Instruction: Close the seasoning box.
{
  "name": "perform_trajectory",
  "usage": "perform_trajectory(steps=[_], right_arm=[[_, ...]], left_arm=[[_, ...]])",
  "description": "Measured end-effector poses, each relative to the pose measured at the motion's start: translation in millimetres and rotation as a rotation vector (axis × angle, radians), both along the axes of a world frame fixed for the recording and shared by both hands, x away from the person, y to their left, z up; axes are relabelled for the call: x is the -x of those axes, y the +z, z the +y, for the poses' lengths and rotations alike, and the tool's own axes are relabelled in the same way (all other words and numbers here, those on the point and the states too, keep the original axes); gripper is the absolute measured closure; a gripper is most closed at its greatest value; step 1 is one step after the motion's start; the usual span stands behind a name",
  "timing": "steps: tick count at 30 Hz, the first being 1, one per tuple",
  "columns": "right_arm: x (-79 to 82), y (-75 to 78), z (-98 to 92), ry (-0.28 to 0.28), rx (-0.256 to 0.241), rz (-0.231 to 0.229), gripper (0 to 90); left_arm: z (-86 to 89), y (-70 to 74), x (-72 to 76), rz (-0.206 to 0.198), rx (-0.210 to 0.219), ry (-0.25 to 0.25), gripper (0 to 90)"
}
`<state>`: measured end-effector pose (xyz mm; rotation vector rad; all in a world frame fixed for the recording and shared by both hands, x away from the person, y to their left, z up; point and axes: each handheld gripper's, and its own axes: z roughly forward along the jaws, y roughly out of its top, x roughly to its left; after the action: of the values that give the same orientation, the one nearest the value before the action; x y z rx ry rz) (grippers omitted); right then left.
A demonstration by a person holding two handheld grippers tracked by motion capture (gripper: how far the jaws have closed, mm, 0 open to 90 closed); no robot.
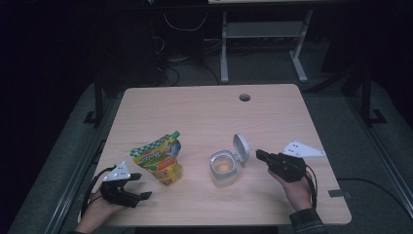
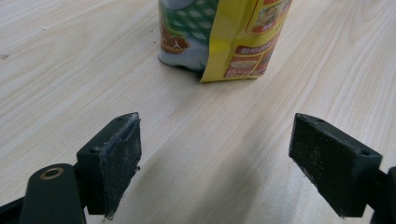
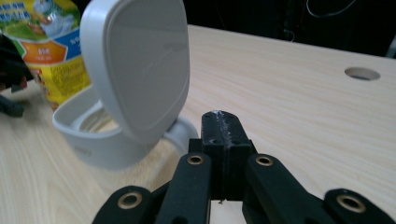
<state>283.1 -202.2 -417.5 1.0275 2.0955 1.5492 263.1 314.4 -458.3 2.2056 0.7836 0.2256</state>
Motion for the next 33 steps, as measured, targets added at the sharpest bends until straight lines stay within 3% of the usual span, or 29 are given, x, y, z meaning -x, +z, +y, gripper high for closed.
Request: perform_trajectory(steps=[3, 15, 27, 33], right_arm=[[-4.3, 2.0, 6.4, 0.008, -0.022, -0.021, 90.0], [-2.9, 10.4, 24.4, 0.071, -0.061, -0.067, 90.0], [1.9, 9.0, 42.9, 0.137, -0.017, -0.064, 90.0], [2.4, 9.5, 42.0, 0.13, -0.011, -0.072, 90.0]], left_arm=[[-2.0, -3.7, -1.6, -0.005, -0.026, -0.002, 16.8], [-3.4, -3.1, -1.1, -0.014, -0.019, -0.003, 16.8], [-3.1, -1.4, -0.8, -0.018, -0.004, -0.002, 16.8], [-3.0, -1.1, -0.9, -0.017, -0.001, -0.002, 16.8]])
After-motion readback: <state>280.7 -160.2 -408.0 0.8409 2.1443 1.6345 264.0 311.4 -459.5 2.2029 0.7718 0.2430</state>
